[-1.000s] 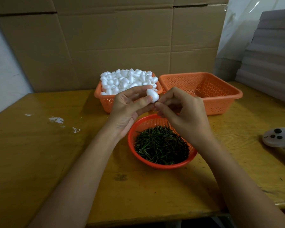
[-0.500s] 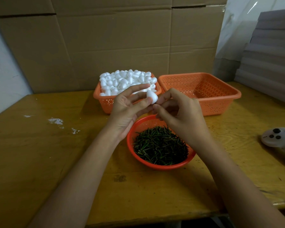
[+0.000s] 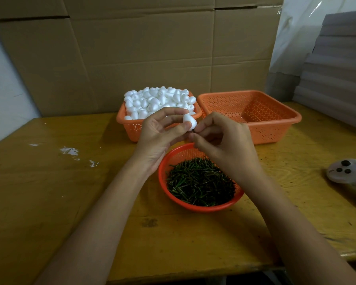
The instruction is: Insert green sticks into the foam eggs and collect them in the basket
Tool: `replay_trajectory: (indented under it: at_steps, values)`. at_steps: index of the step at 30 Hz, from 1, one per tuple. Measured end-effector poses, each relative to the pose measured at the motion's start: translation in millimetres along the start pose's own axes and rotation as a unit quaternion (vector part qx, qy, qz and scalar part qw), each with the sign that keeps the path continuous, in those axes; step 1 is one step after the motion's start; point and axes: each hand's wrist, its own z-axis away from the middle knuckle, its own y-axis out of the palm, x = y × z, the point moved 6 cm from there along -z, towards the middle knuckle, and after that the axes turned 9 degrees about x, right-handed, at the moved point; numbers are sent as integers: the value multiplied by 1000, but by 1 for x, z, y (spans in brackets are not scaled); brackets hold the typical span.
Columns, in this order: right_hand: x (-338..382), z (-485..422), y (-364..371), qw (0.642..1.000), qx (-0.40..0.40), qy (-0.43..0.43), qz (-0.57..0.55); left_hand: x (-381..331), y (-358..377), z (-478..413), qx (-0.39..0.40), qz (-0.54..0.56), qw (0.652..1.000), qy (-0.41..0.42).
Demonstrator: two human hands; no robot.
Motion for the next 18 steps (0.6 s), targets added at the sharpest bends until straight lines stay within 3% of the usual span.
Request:
replay_trajectory:
  at_steps: [18]
  values:
    - [8, 3, -8, 998, -56, -37, 3, 0, 2, 0, 5, 56, 998, -5]
